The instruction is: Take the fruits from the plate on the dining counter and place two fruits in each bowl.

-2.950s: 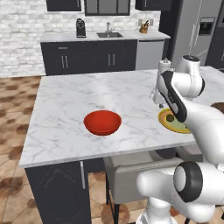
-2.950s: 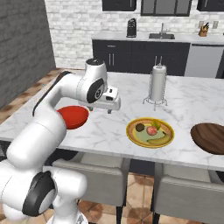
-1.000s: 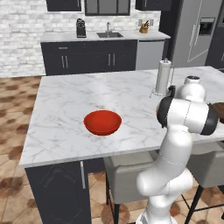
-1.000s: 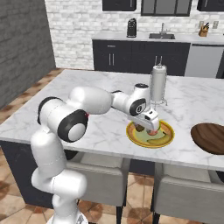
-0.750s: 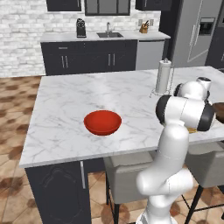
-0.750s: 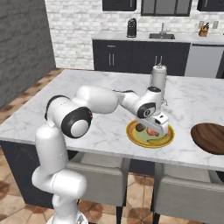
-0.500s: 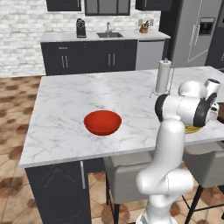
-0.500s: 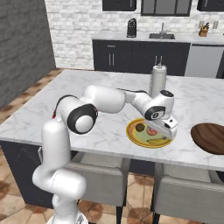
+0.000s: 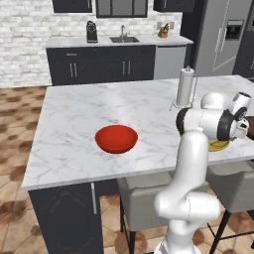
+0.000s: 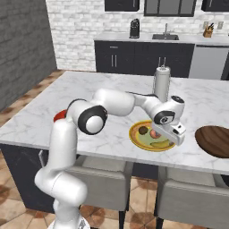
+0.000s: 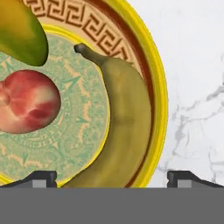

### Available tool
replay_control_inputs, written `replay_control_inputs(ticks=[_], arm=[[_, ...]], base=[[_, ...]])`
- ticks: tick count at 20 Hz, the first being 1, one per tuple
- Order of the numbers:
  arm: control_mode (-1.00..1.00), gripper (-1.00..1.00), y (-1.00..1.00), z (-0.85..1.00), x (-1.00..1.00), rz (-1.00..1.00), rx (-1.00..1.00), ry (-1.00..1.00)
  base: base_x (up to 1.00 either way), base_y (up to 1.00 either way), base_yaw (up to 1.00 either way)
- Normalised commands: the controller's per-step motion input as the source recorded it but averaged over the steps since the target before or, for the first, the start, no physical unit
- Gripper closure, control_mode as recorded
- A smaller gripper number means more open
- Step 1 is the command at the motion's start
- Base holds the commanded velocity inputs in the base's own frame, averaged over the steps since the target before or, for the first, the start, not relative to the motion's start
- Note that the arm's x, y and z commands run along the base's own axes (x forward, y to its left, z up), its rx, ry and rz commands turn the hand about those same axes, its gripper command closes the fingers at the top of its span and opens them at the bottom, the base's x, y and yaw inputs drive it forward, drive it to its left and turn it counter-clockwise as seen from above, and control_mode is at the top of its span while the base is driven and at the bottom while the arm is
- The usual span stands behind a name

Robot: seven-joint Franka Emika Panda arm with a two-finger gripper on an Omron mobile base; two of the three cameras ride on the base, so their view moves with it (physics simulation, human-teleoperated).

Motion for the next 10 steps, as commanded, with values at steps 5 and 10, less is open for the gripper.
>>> replay_control_inputs(ticks=[5, 10], arm=[[-1.0, -1.0, 0.13, -0.38, -0.01, 0.0, 0.0, -0.06], [-1.0, -1.0, 0.15, -0.4, 0.0, 0.0, -0.01, -0.07]], base=[[0.0, 0.0, 0.0], [0.0, 0.0, 0.0]])
